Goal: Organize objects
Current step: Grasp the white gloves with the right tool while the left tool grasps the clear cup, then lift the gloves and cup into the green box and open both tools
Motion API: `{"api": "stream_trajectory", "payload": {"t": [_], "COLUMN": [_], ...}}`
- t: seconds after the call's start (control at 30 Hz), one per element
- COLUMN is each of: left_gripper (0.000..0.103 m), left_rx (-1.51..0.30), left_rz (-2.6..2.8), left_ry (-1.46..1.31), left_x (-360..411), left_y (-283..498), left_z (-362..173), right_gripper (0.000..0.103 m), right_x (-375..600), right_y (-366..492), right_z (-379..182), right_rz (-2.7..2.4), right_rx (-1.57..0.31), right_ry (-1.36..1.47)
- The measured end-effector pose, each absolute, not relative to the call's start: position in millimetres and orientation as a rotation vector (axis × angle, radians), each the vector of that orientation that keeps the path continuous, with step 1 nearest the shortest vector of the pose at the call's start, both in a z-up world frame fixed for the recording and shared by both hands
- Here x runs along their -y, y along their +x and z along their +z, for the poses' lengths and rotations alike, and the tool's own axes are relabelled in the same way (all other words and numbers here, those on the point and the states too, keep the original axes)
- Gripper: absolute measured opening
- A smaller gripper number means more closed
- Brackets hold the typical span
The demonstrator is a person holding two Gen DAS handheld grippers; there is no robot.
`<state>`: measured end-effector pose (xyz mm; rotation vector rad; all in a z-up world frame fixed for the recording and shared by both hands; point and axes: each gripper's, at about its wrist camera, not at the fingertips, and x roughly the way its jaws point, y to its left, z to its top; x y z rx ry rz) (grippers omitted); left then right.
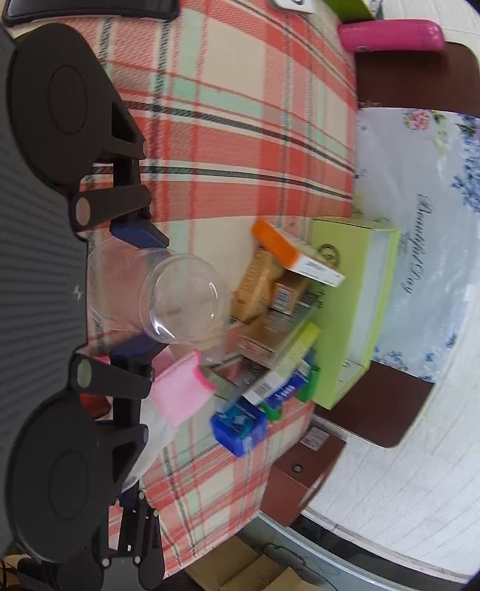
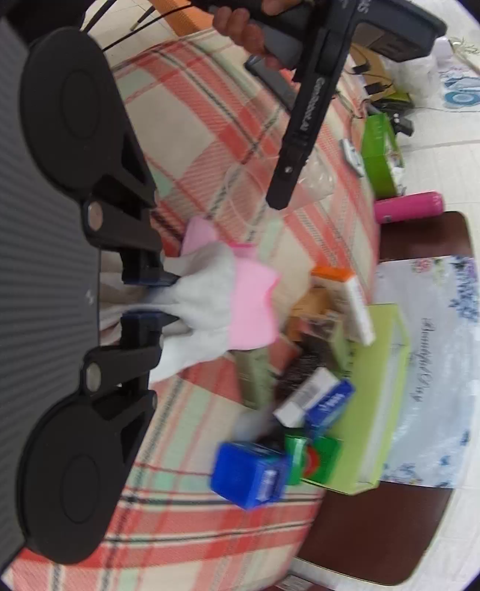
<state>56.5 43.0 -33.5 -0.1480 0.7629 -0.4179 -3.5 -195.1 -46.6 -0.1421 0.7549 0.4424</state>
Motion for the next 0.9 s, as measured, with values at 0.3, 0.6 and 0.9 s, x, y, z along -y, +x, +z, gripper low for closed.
{"api": "stream_trajectory", "payload": {"t": [0.3,0.6,0.9], "left_gripper": [0.053,0.053,0.054], "left_rx": [-0.568,-0.490,-0.526], "left_rz": [-0.476,-0.458,-0.382], "left_ry": [-0.142,-0.139,-0.179], "left_x": [-35.3,-13.7,7.9], "left_y": [74.9,151.4,265.3], "left_z": [46.2,89.6,77.5], "right_gripper": [0.012,0.012,0.012], "right_x": [217.4,228.5,215.6], "right_y": [20.6,99.0,220.0], "right_z": [39.1,102.0,77.8], "right_rz": [0.485,0.412,0.359], "right_rx": [-0.551,-0.369,-0.368], "right_ry": [-0.025,-0.057,-0.158]}}
